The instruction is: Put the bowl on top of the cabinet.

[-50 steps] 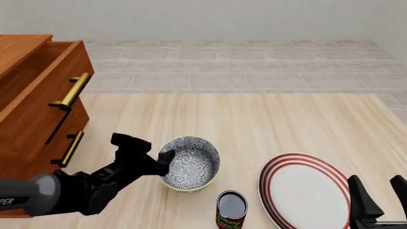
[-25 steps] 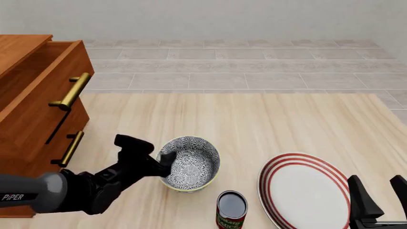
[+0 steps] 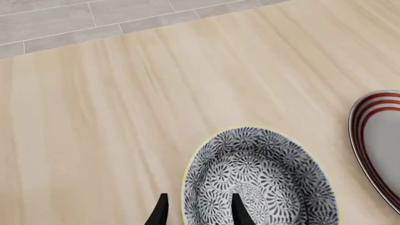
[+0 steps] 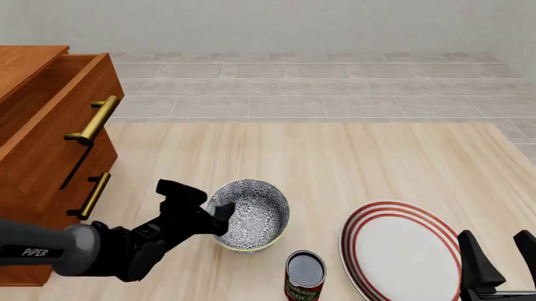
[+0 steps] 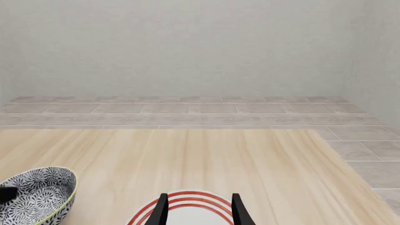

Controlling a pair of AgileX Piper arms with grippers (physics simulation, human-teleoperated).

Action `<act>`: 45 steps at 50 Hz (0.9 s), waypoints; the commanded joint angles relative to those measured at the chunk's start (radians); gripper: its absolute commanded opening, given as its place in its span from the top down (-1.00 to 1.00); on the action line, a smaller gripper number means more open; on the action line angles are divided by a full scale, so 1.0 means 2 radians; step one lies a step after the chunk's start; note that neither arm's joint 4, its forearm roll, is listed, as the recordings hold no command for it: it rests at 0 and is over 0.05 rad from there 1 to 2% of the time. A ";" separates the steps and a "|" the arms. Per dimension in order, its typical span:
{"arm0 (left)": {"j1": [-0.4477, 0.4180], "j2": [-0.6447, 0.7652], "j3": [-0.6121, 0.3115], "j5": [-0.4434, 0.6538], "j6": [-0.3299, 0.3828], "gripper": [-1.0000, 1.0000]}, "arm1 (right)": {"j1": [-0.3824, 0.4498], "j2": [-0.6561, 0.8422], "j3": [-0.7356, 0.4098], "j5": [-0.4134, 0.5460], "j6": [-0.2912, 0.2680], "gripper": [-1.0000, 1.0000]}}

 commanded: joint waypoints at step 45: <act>0.041 -0.076 0.008 0.020 0.031 1.00 | 0.000 0.000 0.000 0.000 0.000 -1.00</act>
